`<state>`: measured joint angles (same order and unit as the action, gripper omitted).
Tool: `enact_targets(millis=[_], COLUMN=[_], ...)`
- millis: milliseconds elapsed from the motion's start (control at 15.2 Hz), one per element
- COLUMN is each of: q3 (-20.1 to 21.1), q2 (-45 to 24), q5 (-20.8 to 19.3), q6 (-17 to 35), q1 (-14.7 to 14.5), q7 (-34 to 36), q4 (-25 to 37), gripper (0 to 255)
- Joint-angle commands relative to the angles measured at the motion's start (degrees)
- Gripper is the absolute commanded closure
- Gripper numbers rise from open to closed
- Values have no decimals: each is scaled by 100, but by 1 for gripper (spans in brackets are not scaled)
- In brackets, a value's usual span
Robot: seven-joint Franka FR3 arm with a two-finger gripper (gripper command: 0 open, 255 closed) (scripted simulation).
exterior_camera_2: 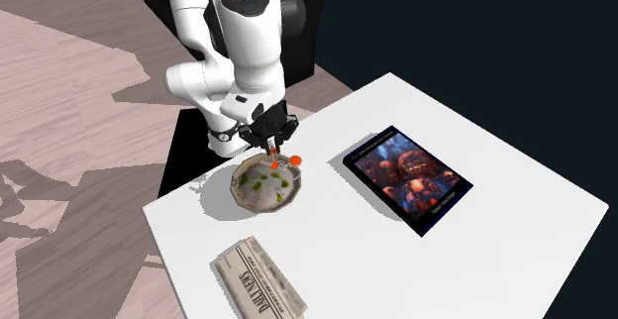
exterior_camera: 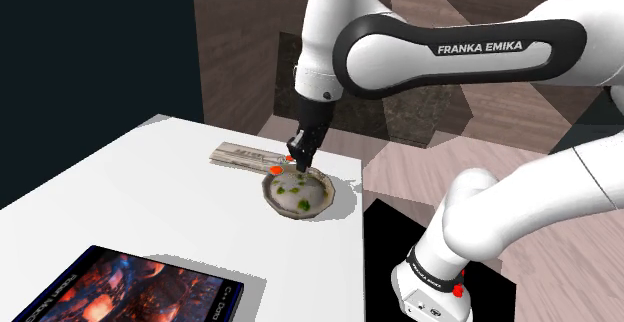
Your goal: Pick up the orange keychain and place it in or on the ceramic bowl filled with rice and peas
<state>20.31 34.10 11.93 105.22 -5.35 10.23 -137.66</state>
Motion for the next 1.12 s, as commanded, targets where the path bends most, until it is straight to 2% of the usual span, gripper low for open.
enact_targets(millis=[0,66,1056], q3=[-229,-343,-134], q2=[411,609,402], q5=[-19,-46,125], q6=[-157,-230,968], q1=[-9,-9,-72], q7=[-233,-342,-373], q4=[-280,-419,-1411], gripper=[255,255,255])
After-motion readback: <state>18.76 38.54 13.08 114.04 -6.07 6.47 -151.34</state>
